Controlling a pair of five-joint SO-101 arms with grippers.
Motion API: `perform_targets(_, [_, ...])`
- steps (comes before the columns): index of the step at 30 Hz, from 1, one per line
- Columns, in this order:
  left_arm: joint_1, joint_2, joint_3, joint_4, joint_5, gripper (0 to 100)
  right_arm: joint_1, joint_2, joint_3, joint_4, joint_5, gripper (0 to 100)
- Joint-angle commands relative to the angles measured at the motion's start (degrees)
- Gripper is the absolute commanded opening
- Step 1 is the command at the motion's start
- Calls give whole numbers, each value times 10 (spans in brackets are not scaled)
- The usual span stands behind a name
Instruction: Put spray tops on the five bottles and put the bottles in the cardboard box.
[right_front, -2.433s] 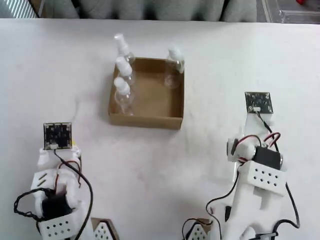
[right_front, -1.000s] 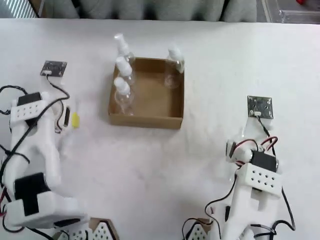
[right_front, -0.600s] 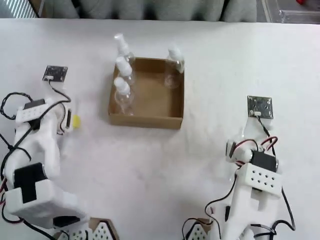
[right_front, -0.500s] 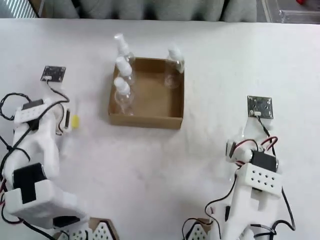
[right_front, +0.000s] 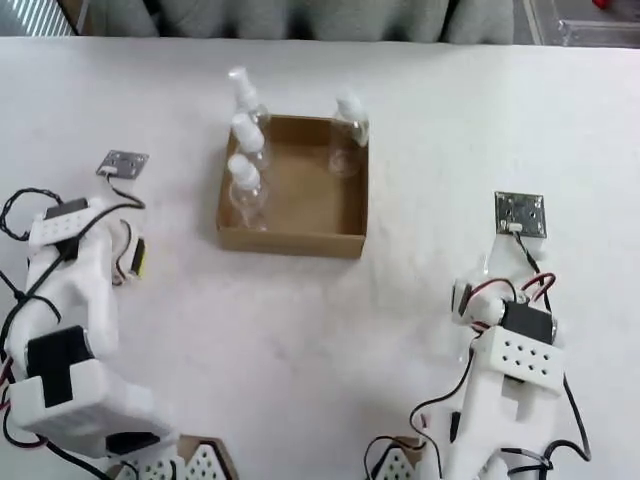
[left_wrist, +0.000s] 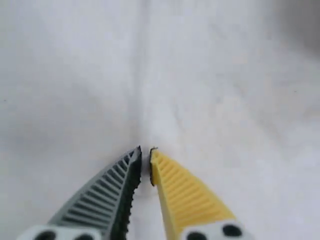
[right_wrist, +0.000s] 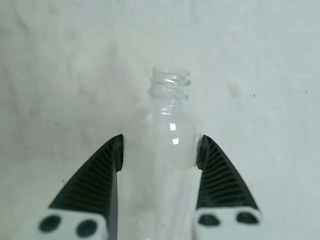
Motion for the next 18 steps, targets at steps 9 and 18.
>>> perform_targets(9, [-1,-7,-127,147,105,20,7,-15,-3,-7,1,17])
perform_targets(18, [19,-9,-116,113,411,20,8,-15,4,-7,1,17])
